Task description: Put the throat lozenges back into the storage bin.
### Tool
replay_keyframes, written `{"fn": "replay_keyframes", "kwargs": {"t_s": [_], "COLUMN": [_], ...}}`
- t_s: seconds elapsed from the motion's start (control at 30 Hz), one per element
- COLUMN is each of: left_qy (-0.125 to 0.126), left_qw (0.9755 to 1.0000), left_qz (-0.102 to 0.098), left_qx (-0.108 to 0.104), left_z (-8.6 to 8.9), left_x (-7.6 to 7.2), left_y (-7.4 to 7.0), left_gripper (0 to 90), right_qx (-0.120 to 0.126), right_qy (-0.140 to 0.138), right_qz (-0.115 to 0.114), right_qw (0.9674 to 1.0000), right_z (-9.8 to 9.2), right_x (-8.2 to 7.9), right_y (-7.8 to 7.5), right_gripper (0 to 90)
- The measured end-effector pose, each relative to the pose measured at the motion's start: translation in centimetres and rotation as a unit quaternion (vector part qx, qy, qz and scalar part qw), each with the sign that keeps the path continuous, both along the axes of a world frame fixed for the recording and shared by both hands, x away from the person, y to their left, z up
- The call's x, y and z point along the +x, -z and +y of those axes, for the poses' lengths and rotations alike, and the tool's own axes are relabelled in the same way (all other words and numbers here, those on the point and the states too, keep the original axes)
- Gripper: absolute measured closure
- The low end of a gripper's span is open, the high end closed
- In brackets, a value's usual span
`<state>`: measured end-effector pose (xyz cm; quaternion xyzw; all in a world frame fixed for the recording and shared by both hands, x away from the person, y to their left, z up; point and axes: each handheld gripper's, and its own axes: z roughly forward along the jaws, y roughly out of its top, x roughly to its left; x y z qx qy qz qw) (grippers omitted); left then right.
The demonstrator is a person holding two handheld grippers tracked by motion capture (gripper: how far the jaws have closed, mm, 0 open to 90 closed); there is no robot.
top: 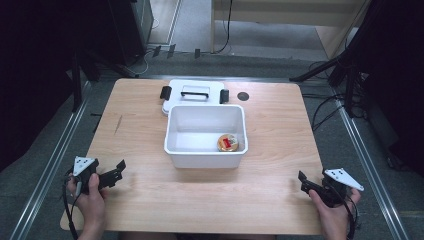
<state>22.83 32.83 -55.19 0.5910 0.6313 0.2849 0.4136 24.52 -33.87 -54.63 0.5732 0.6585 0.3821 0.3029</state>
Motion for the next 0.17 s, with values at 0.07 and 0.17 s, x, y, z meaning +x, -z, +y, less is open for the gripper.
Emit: {"fn": "replay_keyframes", "kwargs": {"t_s": [0.07,0.17], "left_qy": [0.000,-0.001], "left_qw": [1.0000,1.0000], "left_qz": [0.000,0.001], "left_qx": [0.000,0.000], "left_z": [0.00,0.00], "left_x": [0.00,0.01], "left_y": [0.00,0.00], "left_gripper": [0.0,0.0], "right_qx": [-0.006,-0.007], "right_qy": [0.004,0.008], "right_qz": [-0.001,-0.005], "right_qw": [1.0000,0.9999], "right_z": [0.16,0.08], "right_x": [-0.01,-0.05], "right_y": [0.01,0.00], "right_gripper": [13.1,13.2]}}
